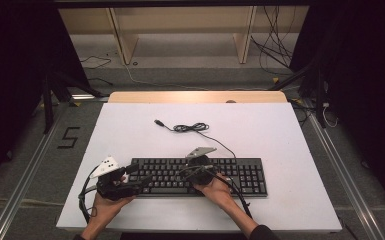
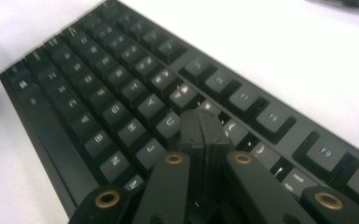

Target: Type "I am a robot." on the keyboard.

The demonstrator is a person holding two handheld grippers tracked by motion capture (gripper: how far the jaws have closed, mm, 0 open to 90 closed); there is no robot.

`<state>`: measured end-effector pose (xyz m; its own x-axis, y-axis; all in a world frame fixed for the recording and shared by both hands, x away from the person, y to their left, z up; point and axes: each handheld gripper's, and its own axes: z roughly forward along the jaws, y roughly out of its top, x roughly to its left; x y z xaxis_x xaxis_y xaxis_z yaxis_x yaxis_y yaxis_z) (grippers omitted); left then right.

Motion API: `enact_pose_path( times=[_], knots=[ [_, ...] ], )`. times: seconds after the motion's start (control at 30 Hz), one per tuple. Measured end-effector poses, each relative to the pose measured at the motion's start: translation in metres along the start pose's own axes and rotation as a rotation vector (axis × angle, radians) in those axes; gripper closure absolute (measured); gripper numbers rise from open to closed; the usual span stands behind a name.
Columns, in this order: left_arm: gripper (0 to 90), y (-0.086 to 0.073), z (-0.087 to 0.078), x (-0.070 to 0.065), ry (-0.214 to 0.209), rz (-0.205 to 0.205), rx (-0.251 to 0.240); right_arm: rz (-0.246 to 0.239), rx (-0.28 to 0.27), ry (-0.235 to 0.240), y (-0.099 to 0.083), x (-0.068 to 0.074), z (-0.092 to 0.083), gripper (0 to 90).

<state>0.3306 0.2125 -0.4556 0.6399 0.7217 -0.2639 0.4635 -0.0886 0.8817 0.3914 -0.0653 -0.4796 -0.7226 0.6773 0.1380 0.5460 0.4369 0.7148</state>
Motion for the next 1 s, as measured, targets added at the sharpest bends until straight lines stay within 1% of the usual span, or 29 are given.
enact_pose_path(
  times=[0.03,0.1,0.2,0.3,0.37,0.57,0.63,0.67,0.7,0.77,0.83,0.9,0.93,1.0],
  knots=[
    [26.8,0.000,0.000,0.000,0.000,0.000,0.000,0.001,-0.002,-0.004,0.000,0.001,0.000,90.0],
    [26.9,0.000,0.000,0.000,0.000,0.000,0.001,-0.015,-0.003,-0.018,0.000,0.003,0.001,90.0],
    [26.9,0.000,0.000,0.000,0.002,0.002,0.000,-0.009,-0.002,-0.022,0.000,0.003,0.001,90.0],
    [26.9,0.000,0.000,0.000,0.003,0.002,-0.001,0.006,-0.003,-0.012,0.000,0.002,0.000,90.0],
    [26.9,0.000,0.000,0.001,0.003,0.001,-0.002,0.032,-0.010,0.005,0.000,0.000,-0.002,88.4],
    [26.9,0.000,-0.001,0.002,0.003,-0.003,-0.003,0.050,-0.062,0.016,0.002,-0.002,-0.011,82.8],
    [26.9,0.000,-0.002,0.002,0.005,-0.004,-0.005,0.056,-0.079,0.025,0.003,-0.003,-0.015,76.5],
    [26.9,0.000,-0.002,0.002,0.006,-0.005,-0.005,0.056,-0.079,0.025,0.003,-0.003,-0.015,76.5],
    [26.9,0.000,-0.002,0.002,0.007,-0.005,-0.005,0.059,-0.083,0.029,0.003,-0.003,-0.017,72.7],
    [27.0,0.001,-0.002,0.003,0.011,-0.006,-0.004,0.060,-0.089,0.036,0.003,-0.004,-0.019,62.3],
    [27.0,0.001,-0.003,0.004,0.014,-0.009,-0.005,0.049,-0.096,0.038,0.003,-0.003,-0.022,57.8],
    [27.0,0.001,-0.003,0.005,0.020,-0.017,-0.007,0.047,-0.105,0.048,0.003,-0.003,-0.025,50.1],
    [27.0,0.001,-0.003,0.005,0.022,-0.017,-0.007,0.044,-0.110,0.048,0.003,-0.003,-0.027,47.4],
    [27.1,0.001,-0.004,0.006,0.027,-0.021,-0.007,0.042,-0.118,0.057,0.003,-0.002,-0.030,44.8]
  ],
)
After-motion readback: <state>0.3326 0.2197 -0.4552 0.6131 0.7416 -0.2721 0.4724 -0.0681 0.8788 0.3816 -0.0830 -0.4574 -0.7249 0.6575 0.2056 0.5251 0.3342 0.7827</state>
